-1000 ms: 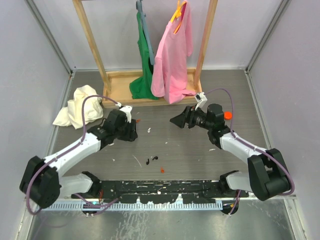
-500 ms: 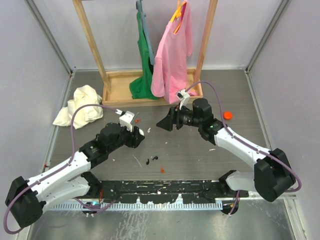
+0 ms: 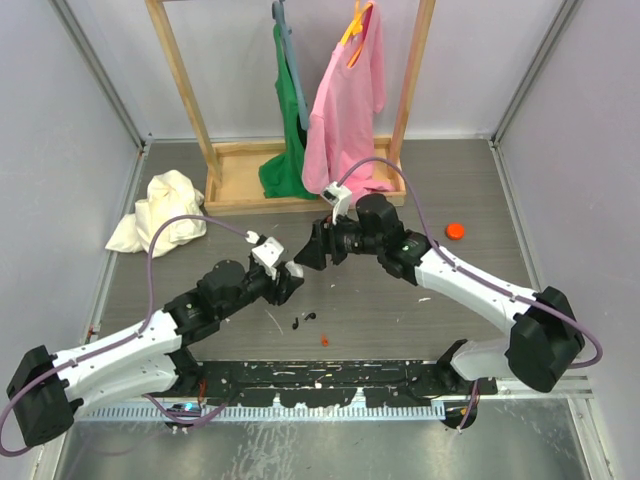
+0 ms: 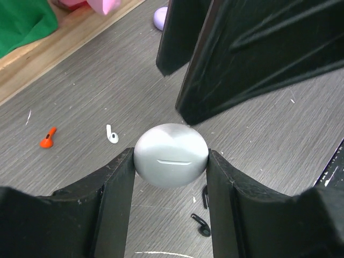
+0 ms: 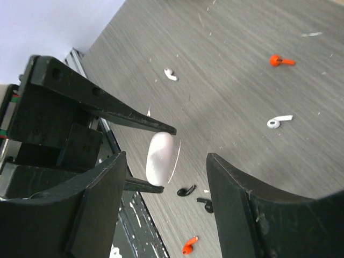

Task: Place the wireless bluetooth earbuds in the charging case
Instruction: Pick up the charging case at the center of the board.

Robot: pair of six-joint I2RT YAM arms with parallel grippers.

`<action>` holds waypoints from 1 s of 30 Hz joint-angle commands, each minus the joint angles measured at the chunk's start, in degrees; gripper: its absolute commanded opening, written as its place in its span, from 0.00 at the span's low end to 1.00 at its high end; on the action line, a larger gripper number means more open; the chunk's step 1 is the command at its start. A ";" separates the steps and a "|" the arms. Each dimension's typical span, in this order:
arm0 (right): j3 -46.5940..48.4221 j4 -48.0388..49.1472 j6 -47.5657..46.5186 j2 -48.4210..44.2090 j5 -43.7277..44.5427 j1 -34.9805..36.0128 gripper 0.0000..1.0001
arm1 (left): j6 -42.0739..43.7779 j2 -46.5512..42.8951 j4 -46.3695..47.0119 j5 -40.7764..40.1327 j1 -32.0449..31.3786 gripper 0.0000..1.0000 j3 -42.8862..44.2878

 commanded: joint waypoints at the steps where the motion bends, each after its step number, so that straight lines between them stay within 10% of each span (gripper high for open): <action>1: 3.54 -3.52 -2.61 0.68 1.75 2.39 0.66 | 3.03 -0.44 6.97 -1.34 -1.24 0.30 0.15; 19: 7.10 -9.19 -6.31 2.69 4.85 5.59 0.29 | 4.09 0.35 7.92 -1.70 -2.77 0.34 0.05; 30: 7.70 -11.46 -11.78 0.19 0.61 5.03 0.10 | 4.60 -5.75 0.69 4.97 -2.53 0.66 -0.50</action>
